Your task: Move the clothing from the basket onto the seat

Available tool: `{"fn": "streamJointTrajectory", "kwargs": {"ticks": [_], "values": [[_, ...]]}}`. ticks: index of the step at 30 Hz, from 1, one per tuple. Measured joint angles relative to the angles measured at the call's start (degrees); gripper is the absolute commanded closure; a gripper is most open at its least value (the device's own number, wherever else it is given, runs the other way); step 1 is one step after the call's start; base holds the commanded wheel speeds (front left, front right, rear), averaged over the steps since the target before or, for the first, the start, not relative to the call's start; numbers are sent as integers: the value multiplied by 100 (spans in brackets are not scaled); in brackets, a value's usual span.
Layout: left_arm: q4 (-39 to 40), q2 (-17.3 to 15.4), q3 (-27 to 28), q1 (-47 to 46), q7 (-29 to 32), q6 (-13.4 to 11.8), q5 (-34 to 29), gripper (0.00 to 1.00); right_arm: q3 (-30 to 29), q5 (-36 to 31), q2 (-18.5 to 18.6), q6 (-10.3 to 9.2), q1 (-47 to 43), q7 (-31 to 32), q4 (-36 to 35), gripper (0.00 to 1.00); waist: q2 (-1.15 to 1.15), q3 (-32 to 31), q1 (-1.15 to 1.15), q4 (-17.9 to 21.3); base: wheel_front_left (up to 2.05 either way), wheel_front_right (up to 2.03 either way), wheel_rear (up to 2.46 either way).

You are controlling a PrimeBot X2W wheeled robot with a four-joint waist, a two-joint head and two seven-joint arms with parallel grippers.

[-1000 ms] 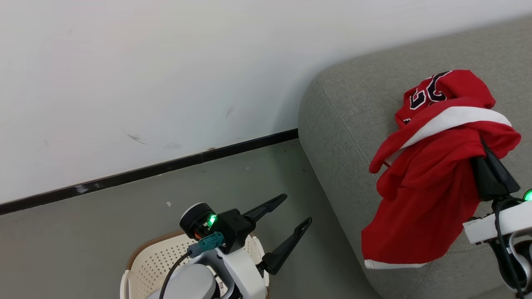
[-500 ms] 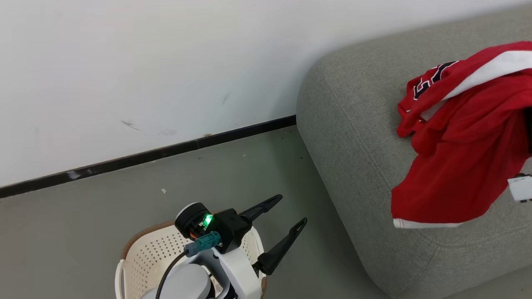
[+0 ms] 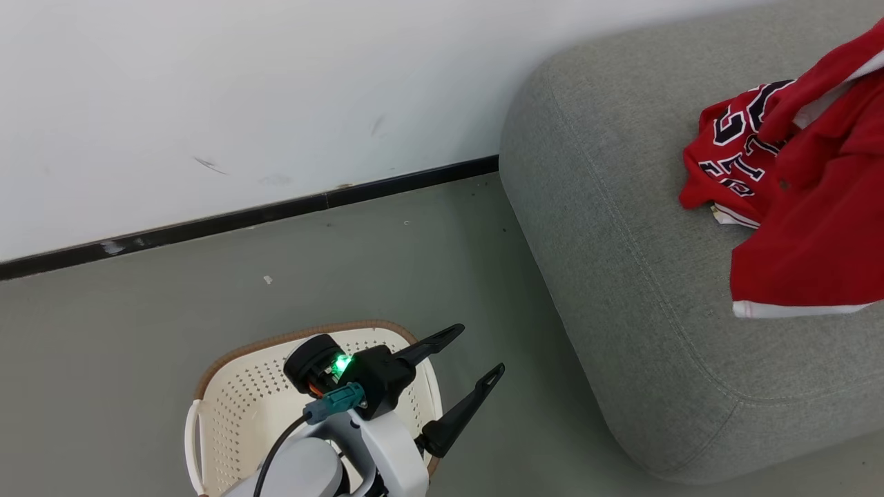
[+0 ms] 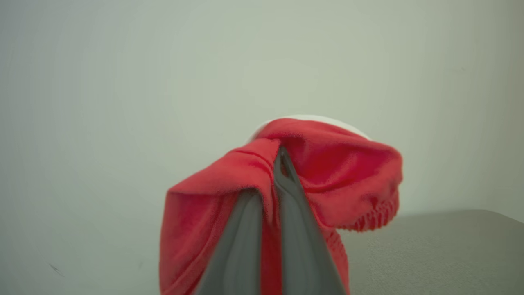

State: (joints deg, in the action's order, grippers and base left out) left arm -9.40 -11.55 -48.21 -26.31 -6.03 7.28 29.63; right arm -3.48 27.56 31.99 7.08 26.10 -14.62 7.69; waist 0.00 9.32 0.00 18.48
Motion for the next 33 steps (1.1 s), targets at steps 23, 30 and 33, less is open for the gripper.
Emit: {"fn": "streamJointTrajectory", "kwargs": {"ticks": [23,30,33], "values": [[419,-315,24,-166,345,-4,-90,0,-241,81,878,0,1568,-1,1260,100,0,933,0,-194,0,0,0],[564,-465,74,-274,425,-5,-110,0,-508,-65,794,0,1656,-1,1756,100,0,1232,0,-211,0,0,0],[642,-509,108,-323,454,-5,-127,0,-737,-169,739,0,1779,0,1863,100,0,1360,0,-215,0,0,0]]}}
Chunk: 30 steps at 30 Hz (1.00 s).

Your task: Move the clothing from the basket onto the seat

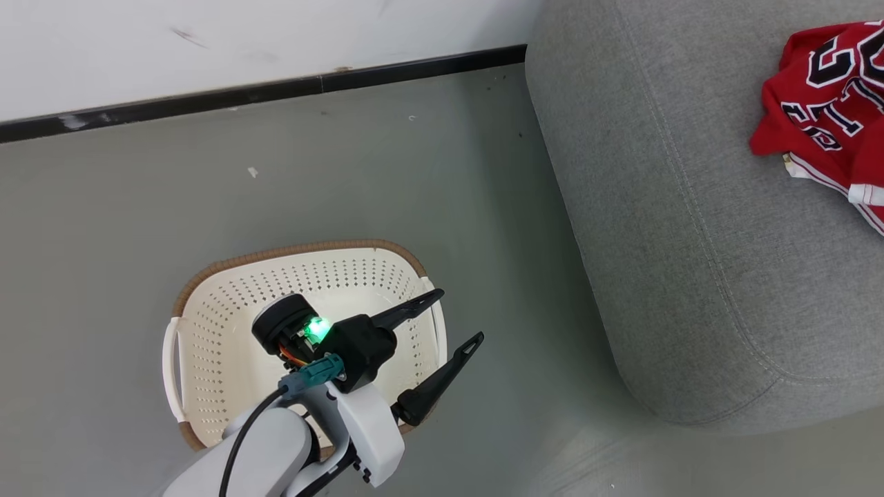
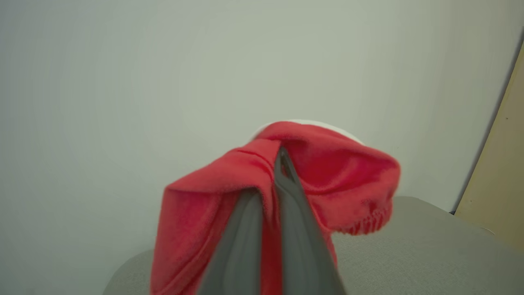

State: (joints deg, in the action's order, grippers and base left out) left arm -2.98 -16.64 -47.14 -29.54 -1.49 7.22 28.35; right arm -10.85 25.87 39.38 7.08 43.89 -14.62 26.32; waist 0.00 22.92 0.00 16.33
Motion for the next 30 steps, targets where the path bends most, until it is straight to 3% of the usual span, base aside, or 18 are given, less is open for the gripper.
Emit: {"fn": "streamJointTrajectory", "kwargs": {"ticks": [5,12,30], "values": [[82,-43,44,-62,48,-1,-20,0,-46,-62,-21,0,99,-1,78,100,0,168,0,-2,0,0,0],[212,-187,162,-104,91,-48,-21,0,-93,-279,-389,0,64,0,503,100,0,438,0,-9,0,0,0],[446,-400,393,-250,91,-55,-20,0,-526,-845,-884,0,-270,0,2019,100,0,878,0,37,0,0,0]]}}
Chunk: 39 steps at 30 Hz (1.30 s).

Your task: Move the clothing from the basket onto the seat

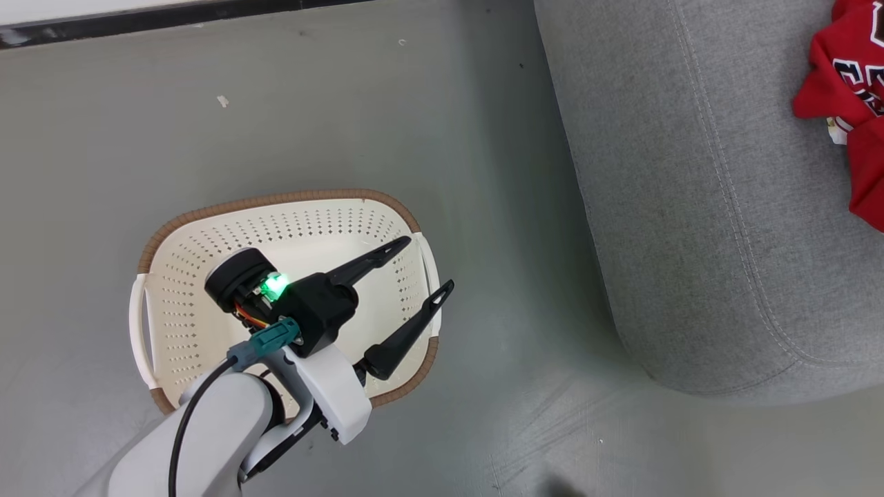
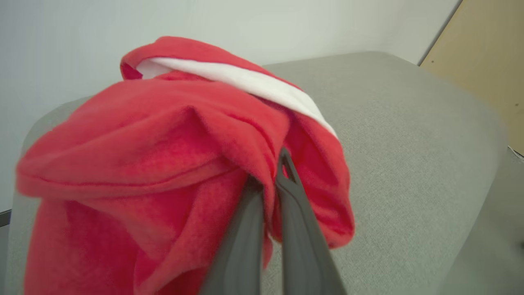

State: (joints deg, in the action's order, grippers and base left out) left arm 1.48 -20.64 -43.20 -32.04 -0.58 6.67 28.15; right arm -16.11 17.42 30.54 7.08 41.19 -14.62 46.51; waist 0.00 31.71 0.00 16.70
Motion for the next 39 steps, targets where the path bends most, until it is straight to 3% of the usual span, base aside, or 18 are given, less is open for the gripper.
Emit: {"fn": "streamJointTrajectory", "kwargs": {"ticks": [17,19,21,22,39], "values": [[24,-38,41,-37,-56,1,51,0,-13,-495,-232,0,376,348,829,100,0,-45,0,2,0,0,0],[-3,-34,41,-37,-103,1,54,0,181,-616,-293,0,403,502,960,62,0,-102,0,0,0,0,0],[-27,-27,41,-37,-110,1,58,0,243,-633,-328,0,403,603,1035,14,0,-136,0,1,0,0,0],[-41,-24,41,-37,-119,1,58,0,268,-632,-343,0,409,669,1080,0,0,-155,0,3,0,0,0],[-280,105,59,12,-452,2,151,0,734,-181,-302,0,522,1538,1259,0,0,-655,0,81,0,0,0]]}}
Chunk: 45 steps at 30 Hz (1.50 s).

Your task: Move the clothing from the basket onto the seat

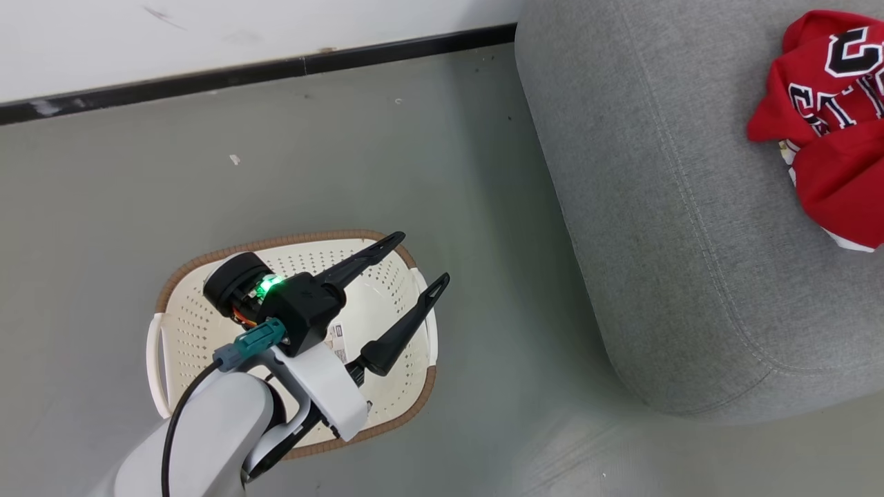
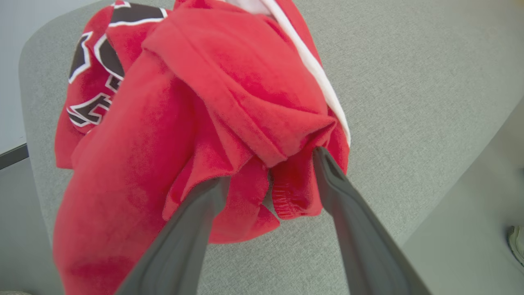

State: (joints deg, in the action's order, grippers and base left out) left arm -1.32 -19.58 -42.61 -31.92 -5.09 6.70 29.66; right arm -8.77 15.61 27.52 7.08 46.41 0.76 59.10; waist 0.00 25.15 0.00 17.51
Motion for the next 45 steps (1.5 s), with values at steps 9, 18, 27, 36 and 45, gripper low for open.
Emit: {"fn": "streamJointTrajectory", "kwargs": {"ticks": [9,18,27,36,45], "values": [[-189,70,86,171,-223,-8,66,0,176,154,385,0,26,76,-207,0,0,-361,0,-2,0,0,0],[-385,120,163,394,-416,-89,225,0,511,269,558,0,-12,65,-617,0,0,-754,0,-55,0,0,0],[-521,170,265,558,-564,-203,308,0,821,474,615,0,-87,-324,-1171,0,0,-1103,0,-141,0,0,0],[-602,177,405,673,-665,-303,355,0,1315,738,582,0,-398,-972,-1951,0,0,-1464,0,-292,0,0,0],[-627,143,711,794,-758,-487,422,0,1525,1032,563,0,-825,-1268,-2405,0,0,-1752,0,-503,0,0,0]]}}
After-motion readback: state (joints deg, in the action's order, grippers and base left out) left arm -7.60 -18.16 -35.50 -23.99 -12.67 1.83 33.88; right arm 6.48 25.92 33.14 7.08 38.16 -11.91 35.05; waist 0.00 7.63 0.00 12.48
